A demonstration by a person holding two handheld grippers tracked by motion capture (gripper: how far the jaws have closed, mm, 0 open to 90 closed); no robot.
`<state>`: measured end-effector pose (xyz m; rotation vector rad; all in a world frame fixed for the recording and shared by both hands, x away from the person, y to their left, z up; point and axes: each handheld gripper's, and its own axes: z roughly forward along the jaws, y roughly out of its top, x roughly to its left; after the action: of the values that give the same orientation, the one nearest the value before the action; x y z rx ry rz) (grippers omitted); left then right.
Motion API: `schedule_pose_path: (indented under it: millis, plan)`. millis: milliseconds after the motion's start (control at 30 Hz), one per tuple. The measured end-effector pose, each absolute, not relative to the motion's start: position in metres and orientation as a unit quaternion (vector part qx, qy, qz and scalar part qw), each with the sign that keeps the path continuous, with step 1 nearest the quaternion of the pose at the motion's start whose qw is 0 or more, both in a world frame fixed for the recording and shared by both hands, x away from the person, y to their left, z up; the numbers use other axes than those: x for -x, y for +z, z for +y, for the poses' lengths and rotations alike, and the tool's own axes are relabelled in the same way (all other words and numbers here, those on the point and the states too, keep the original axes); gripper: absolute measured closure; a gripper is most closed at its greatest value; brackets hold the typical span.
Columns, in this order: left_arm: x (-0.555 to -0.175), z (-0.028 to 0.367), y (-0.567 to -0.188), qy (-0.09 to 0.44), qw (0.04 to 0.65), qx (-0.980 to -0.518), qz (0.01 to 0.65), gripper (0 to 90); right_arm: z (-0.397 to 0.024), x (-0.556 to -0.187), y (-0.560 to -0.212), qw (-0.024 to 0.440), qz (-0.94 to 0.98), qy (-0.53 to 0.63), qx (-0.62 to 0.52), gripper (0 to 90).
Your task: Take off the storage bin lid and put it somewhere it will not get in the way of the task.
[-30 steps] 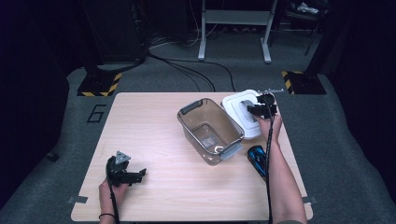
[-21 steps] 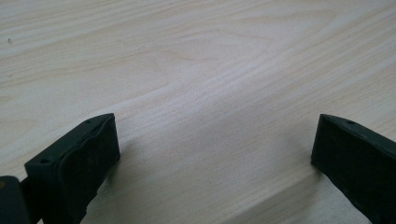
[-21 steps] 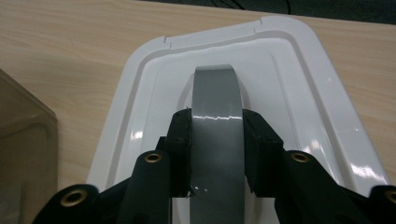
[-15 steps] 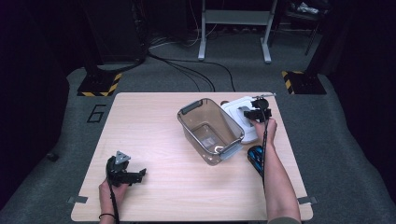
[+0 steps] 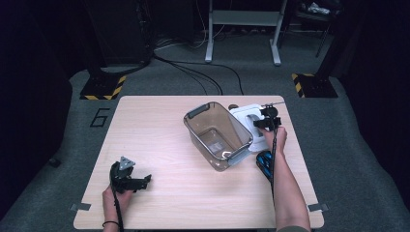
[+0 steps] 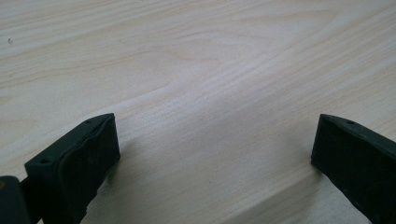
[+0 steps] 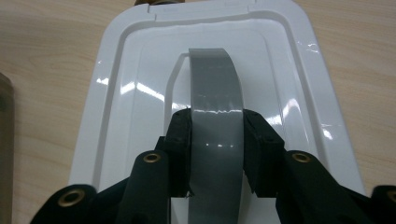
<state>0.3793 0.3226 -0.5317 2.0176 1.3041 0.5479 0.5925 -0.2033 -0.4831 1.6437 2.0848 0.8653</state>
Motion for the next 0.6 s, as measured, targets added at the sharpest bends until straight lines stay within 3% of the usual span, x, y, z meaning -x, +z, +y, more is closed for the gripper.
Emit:
schedule_pose_path:
  millis: [33,200,400,600]
  plan:
    - [-0.379,0.323,-0.532,0.21,0.333,-0.772,0.499,0.9,-0.203,-0.592,-0.483,0.173,0.735,0.303,-0.581,65.2]
    - [-0.379,0.323,-0.532,0.21,0.332,-0.772,0.499,0.9,-0.204,-0.589,-0.479,0.174,0.744,0.296,-0.573,43.4]
    - [-0.379,0.322,-0.532,0.21,0.333,-0.771,0.5,0.8,-0.207,-0.579,-0.469,0.166,0.739,0.313,-0.573,24.8]
    - [-0.379,0.322,-0.532,0.21,0.333,-0.772,0.5,0.9,-0.213,-0.563,-0.459,0.166,0.745,0.321,-0.561,15.4]
